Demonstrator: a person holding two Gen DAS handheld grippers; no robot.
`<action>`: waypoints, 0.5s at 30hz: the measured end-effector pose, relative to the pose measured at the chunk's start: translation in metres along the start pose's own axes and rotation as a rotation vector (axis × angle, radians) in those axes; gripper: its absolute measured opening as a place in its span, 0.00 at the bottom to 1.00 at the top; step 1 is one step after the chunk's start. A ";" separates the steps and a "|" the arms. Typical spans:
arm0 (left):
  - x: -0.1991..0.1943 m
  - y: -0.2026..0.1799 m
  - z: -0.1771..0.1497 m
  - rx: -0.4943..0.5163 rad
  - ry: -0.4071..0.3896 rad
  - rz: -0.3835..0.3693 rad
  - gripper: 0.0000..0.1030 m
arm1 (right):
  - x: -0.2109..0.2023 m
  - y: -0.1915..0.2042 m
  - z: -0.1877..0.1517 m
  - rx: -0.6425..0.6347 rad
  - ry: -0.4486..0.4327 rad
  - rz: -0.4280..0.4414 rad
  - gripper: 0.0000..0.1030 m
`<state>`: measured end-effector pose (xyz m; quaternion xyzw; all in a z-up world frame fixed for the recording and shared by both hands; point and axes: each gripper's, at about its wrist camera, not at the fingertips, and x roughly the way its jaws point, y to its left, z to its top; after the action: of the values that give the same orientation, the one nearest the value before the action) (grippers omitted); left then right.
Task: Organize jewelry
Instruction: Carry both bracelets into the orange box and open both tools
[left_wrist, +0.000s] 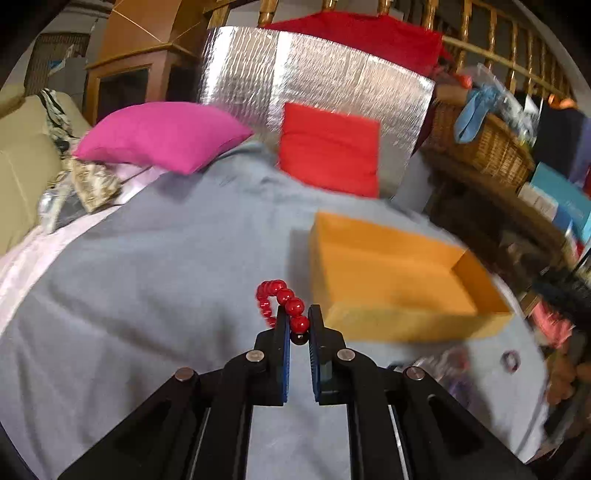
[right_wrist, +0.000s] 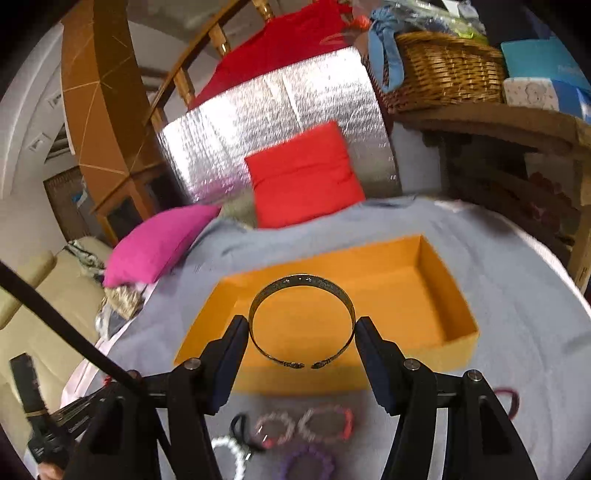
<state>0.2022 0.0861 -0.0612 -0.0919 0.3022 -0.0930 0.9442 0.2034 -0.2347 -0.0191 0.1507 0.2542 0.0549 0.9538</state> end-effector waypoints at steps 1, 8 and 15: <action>0.003 -0.007 0.007 0.009 -0.015 -0.011 0.09 | 0.005 -0.002 0.003 -0.001 -0.002 0.000 0.61; 0.044 -0.065 0.042 0.120 -0.031 -0.081 0.09 | 0.056 -0.023 0.017 0.020 0.133 0.008 0.61; 0.089 -0.089 0.034 0.144 0.086 -0.155 0.09 | 0.100 -0.042 0.009 0.033 0.258 -0.035 0.61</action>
<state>0.2833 -0.0161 -0.0627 -0.0428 0.3269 -0.1911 0.9245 0.2957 -0.2584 -0.0714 0.1538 0.3783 0.0529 0.9113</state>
